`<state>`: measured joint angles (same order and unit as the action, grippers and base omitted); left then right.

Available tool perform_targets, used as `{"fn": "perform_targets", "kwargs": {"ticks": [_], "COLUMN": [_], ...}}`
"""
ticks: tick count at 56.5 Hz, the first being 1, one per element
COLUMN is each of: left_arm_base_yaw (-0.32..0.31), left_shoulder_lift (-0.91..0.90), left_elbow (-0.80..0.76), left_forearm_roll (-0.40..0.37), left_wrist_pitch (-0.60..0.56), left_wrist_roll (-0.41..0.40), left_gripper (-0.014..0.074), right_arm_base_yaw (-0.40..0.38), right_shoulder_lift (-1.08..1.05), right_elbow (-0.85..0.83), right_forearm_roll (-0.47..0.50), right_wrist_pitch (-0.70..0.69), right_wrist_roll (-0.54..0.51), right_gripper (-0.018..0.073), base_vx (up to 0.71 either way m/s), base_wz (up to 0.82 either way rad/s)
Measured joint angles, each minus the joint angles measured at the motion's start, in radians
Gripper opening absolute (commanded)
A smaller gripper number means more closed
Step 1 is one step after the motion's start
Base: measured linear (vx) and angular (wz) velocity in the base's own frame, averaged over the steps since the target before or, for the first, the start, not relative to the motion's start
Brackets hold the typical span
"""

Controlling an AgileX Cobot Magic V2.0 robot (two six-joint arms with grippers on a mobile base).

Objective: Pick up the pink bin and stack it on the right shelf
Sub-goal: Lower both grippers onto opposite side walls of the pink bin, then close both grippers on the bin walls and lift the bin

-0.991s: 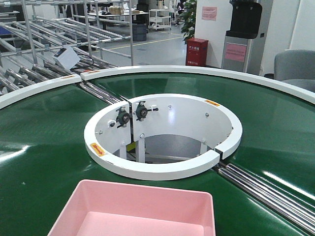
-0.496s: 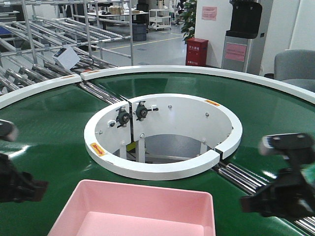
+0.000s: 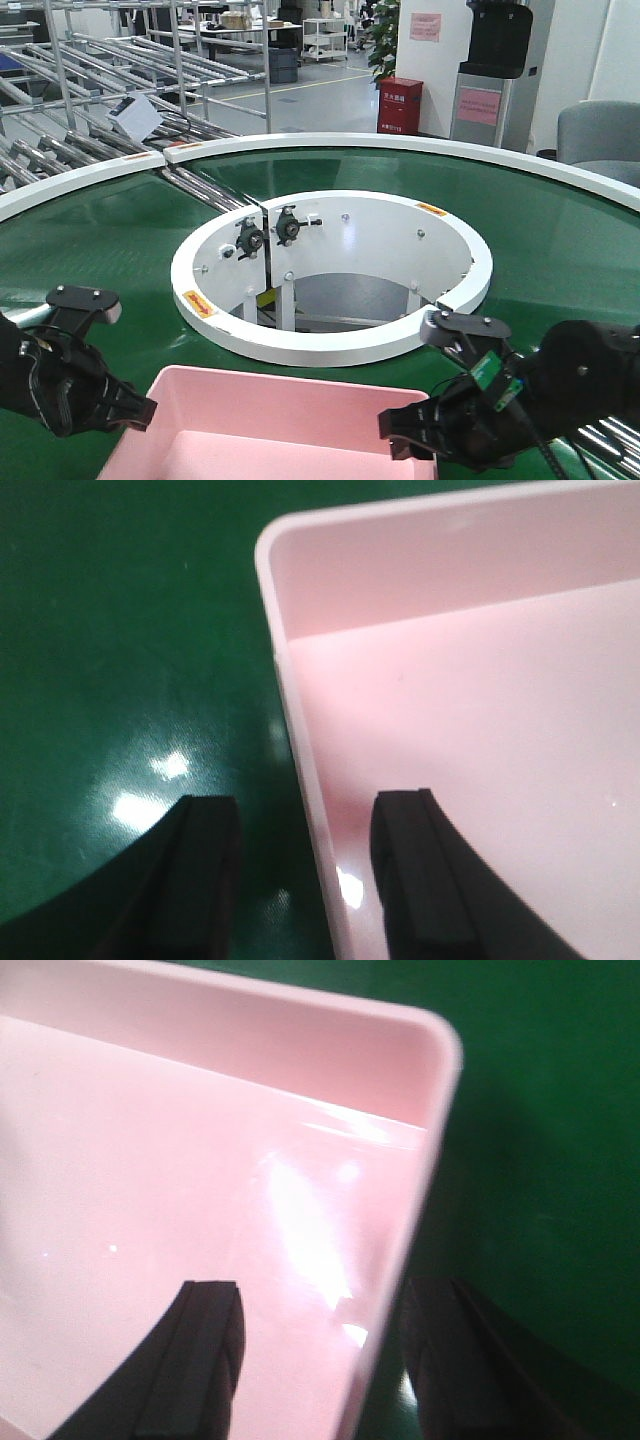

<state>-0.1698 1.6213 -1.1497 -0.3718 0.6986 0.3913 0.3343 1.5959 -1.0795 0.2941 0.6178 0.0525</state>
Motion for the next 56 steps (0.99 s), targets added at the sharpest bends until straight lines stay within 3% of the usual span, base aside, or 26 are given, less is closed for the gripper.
{"fn": "perform_targets", "kwargs": {"ticks": [19, 33, 43, 52, 56], "left_arm_base_yaw": [0.000, 0.000, 0.000, 0.002, 0.003], "left_shoulder_lift": [0.073, 0.119, 0.143, 0.120, 0.096], "left_elbow": [0.000, 0.000, -0.001, -0.003, -0.003], "left_forearm_roll": [-0.001, -0.050, -0.092, -0.103, -0.115], "left_wrist_pitch": [0.010, 0.024, 0.045, 0.062, 0.063], "left_wrist_roll": [-0.001, -0.001, -0.001, -0.007, -0.008], "left_gripper": [0.0434, 0.0391, 0.0240, -0.0012, -0.0010], "right_arm_base_yaw": [0.005, 0.005, 0.004, 0.003, 0.003], "right_shoulder_lift": [0.119, 0.127, 0.127, 0.119, 0.092], "right_elbow": [-0.004, -0.004, -0.004, -0.003, -0.003], "right_forearm_roll": [0.016, 0.016, 0.006, -0.009, -0.016], "right_wrist_pitch": [0.014, 0.020, 0.024, 0.027, 0.027], "right_wrist_roll": [0.085, 0.086, 0.098, 0.101, 0.101], "right_gripper": [0.0405, 0.0221, 0.0076, -0.0015, -0.0012], "base_vx": [0.00, 0.00, 0.00, 0.00, 0.00], "base_wz": [0.00, 0.00, 0.00, 0.00, 0.00]}}
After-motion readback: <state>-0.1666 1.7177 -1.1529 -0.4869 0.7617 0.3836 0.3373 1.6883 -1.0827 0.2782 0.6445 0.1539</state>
